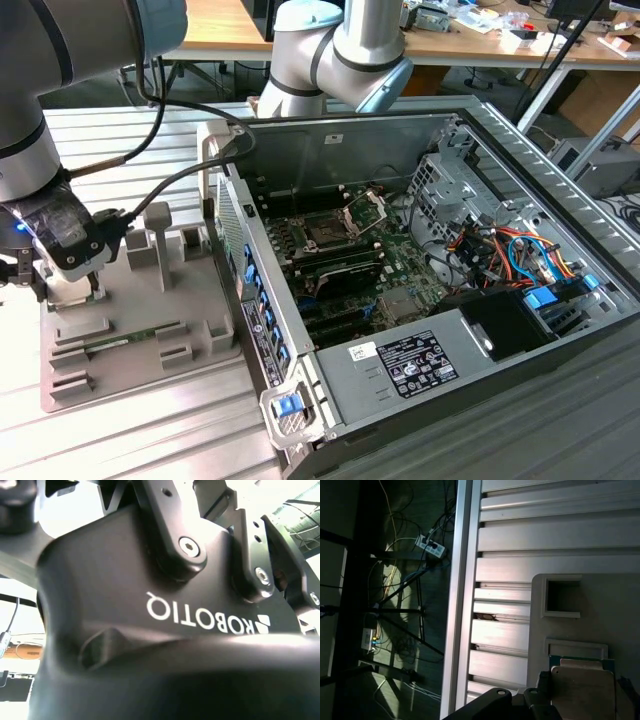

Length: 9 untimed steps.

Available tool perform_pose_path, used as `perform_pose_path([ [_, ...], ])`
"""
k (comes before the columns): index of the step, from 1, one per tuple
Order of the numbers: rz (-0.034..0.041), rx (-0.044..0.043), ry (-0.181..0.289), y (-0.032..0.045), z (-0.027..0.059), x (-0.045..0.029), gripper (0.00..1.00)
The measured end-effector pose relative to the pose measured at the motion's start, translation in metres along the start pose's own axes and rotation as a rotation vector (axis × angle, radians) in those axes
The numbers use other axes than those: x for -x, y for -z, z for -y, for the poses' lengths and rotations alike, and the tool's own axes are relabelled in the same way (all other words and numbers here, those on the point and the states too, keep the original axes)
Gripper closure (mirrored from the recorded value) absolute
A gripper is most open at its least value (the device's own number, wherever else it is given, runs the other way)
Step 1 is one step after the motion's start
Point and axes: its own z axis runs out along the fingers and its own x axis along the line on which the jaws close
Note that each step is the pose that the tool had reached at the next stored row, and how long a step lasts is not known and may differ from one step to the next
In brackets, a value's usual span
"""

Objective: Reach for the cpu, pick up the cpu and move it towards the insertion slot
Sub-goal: 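Pick up the cpu and move it towards the insertion slot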

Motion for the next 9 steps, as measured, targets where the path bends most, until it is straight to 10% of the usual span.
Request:
perform_pose_path([
  [9, -0.0001, -0.0001, 0.000, 0.0031, -0.0001, 0.0000, 0.46],
])
